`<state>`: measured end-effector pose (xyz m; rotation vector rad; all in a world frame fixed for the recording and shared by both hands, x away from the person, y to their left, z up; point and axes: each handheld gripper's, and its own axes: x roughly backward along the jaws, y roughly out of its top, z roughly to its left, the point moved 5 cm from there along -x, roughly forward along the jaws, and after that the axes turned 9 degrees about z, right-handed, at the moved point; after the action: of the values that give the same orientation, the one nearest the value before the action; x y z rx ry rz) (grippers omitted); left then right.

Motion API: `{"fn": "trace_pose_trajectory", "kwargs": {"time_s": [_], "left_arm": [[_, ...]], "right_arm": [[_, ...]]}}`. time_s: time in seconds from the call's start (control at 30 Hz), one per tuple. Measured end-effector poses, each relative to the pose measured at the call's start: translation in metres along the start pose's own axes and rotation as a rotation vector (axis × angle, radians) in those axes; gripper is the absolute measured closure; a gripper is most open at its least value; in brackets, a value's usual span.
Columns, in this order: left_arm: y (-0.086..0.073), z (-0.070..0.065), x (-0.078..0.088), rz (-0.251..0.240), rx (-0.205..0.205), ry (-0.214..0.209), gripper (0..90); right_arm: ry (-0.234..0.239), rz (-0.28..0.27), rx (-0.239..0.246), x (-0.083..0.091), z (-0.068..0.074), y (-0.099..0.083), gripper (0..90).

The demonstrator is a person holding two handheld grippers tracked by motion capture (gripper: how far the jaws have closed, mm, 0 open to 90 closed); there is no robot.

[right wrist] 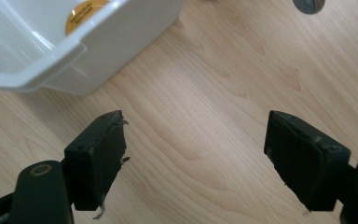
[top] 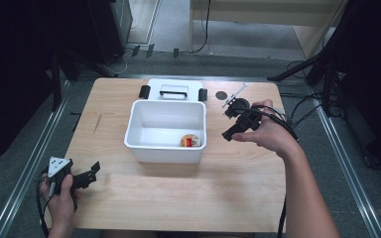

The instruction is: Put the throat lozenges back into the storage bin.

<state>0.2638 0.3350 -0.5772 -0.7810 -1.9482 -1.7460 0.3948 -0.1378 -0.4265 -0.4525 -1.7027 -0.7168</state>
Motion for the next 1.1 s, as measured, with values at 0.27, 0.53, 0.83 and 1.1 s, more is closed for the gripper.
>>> {"fn": "trace_pose_trajectory", "kwargs": {"time_s": [0.27, 0.53, 0.83, 1.1], "left_arm": [[0.0, 0.0, 0.0, 0.001, -0.002, -0.001, 0.0], [0.0, 0.0, 0.0, -0.001, -0.001, -0.003, 0.0], [0.0, 0.0, 0.0, -0.001, -0.003, -0.001, 0.0], [0.0, 0.0, 0.0, -0.002, -0.002, -0.003, 0.0]], "right_arm": [[-0.007, -0.002, -0.072, -0.007, -0.012, -0.029, 13.6], [0.016, -0.003, -0.141, -0.015, -0.017, -0.055, 8.8], [0.035, -0.002, -0.199, -0.03, -0.021, -0.078, 6.4], [0.031, -0.016, -0.25, -0.046, -0.024, -0.097, 4.8]]}}
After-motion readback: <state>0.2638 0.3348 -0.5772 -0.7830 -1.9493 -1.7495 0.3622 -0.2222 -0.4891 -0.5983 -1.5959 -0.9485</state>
